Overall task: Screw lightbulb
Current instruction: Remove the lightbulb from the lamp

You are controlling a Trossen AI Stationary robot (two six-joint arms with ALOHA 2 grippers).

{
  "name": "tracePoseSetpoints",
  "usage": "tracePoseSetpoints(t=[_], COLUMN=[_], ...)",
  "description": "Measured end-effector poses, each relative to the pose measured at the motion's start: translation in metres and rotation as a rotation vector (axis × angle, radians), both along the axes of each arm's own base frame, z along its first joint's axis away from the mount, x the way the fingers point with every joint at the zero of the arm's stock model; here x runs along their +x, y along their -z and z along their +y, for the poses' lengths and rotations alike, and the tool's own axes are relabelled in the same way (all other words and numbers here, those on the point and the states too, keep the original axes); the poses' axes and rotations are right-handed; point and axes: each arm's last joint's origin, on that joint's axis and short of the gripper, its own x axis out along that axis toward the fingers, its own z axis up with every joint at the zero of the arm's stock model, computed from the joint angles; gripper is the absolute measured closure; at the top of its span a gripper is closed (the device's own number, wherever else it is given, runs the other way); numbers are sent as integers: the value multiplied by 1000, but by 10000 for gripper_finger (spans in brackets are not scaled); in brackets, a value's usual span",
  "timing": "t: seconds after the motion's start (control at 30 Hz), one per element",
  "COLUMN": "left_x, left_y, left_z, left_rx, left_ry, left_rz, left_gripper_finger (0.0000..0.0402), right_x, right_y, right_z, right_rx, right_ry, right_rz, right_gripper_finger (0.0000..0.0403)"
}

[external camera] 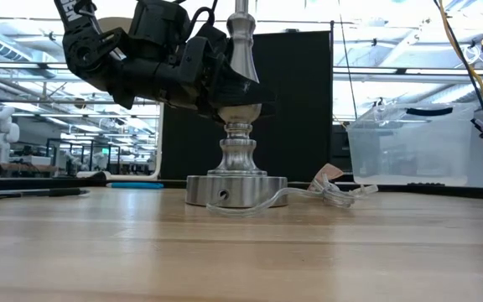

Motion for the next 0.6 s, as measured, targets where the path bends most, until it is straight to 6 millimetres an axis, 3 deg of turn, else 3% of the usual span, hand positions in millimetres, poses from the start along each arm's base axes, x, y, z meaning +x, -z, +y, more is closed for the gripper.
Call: tracePoseSetpoints(t=[0.13, 0.6], left_x=[0, 0], left_y=[0, 0], left_z=[0, 0], left_rx=[-1, -5], left_ry=[0, -1], left_rz=[0, 1], left_gripper_finger=[144, 144], right_x=[16, 44], right_y=[15, 19], right_z=[1, -10], right_rx=[-16, -74], right_ry=[66, 151], right_rz=[-1, -166], right_gripper_finger=[90, 91])
